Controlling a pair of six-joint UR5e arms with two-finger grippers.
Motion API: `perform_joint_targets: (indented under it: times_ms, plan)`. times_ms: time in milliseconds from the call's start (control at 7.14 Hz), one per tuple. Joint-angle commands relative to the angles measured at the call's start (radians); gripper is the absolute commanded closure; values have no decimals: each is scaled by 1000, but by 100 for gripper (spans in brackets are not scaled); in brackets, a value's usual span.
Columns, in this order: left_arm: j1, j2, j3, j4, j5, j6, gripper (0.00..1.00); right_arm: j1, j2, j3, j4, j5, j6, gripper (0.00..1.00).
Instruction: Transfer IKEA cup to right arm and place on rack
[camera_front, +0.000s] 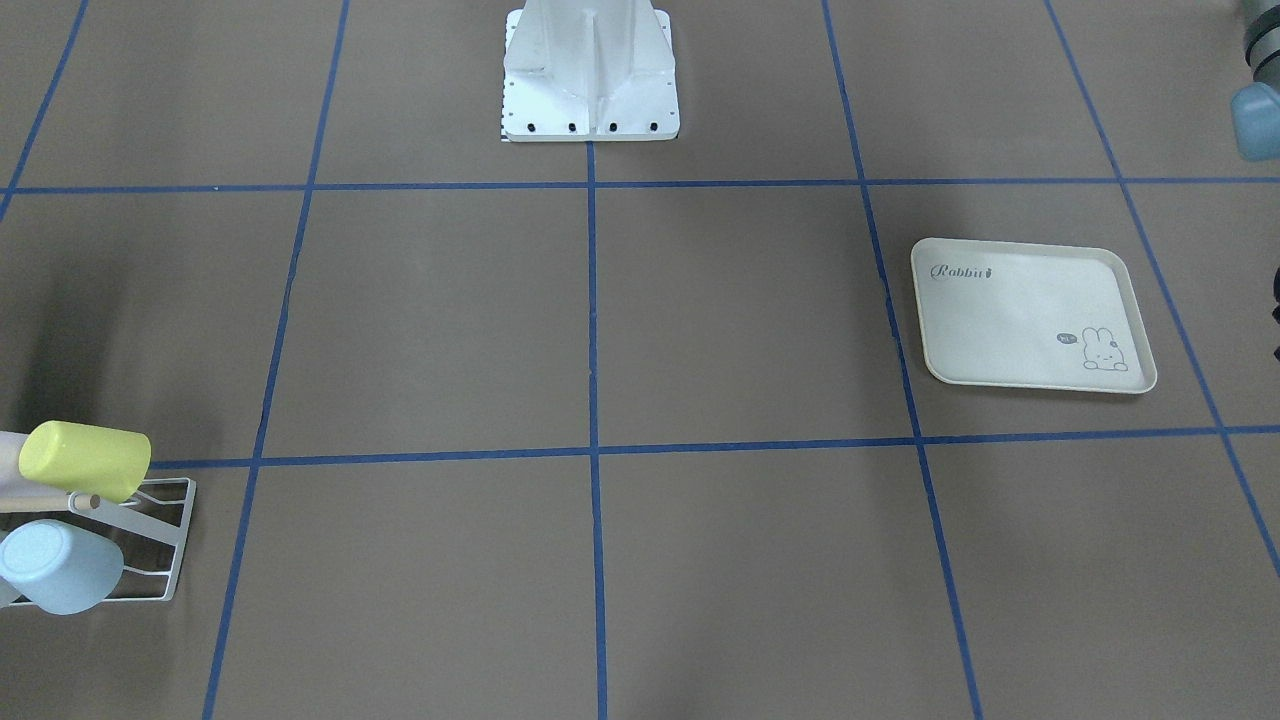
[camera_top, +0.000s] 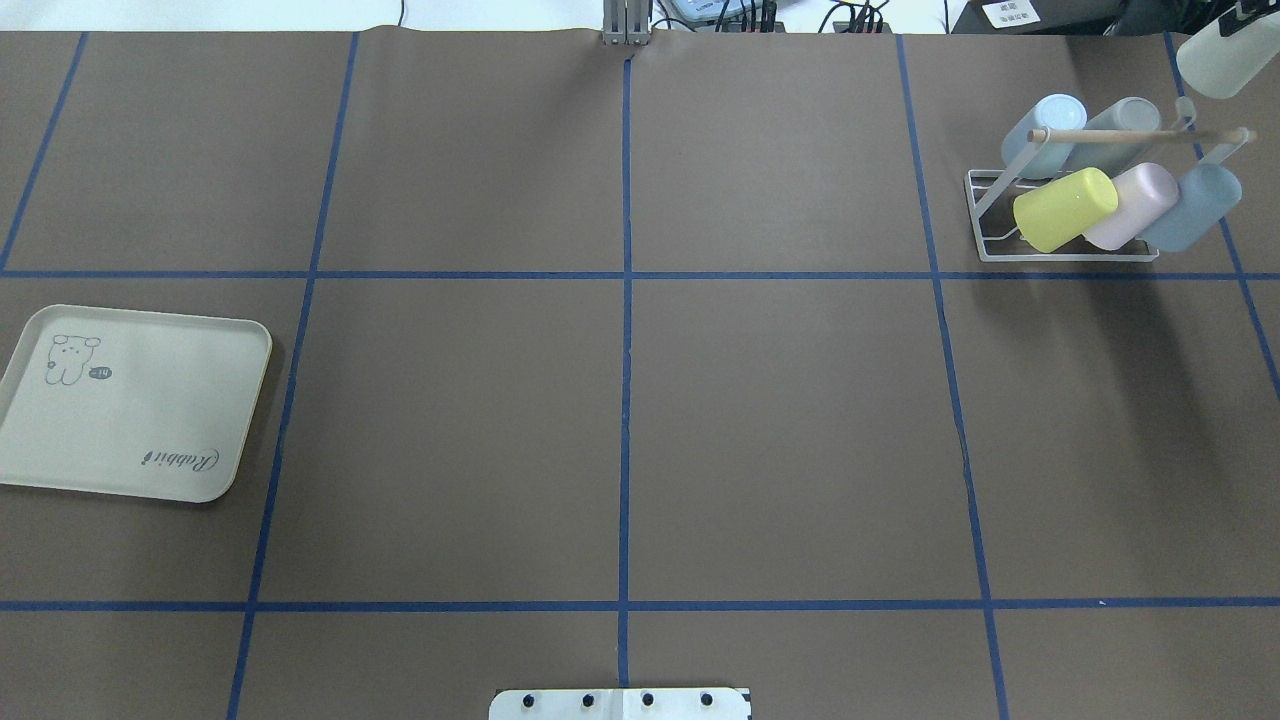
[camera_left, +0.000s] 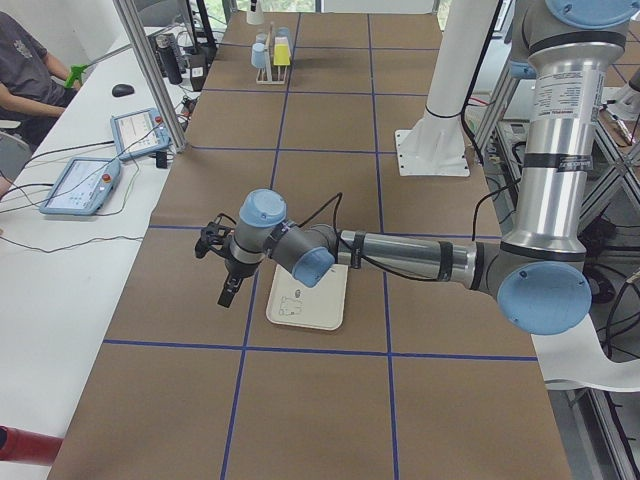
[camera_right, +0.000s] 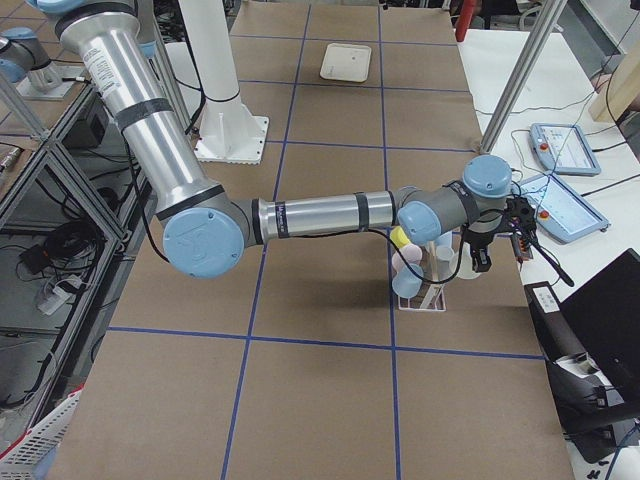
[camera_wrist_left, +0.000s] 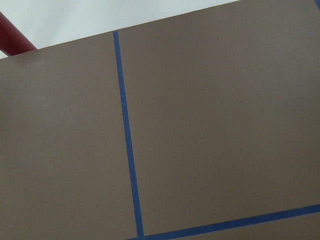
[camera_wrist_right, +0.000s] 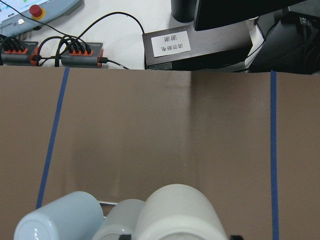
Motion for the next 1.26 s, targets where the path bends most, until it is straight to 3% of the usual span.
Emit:
perform_joint_targets:
  times_ms: [0, 560, 700, 980, 1120]
  plan:
    - [1, 16, -8, -5, 0, -7, 0, -22, 4, -27, -7, -4, -2, 86]
    - [1, 19, -19, -3, -2, -10, 0, -37, 1, -53, -5, -13, -4, 85]
    - [1, 24, -20, -3, -2, -10, 0, -48, 2, -58, -4, -32, -4, 80]
    - [1, 27, -23, -3, -2, -11, 0, -54, -7, -61, 1, -33, -2, 15]
    - [1, 29, -23, -3, -2, -11, 0, -57, -5, -61, -2, -35, -2, 9]
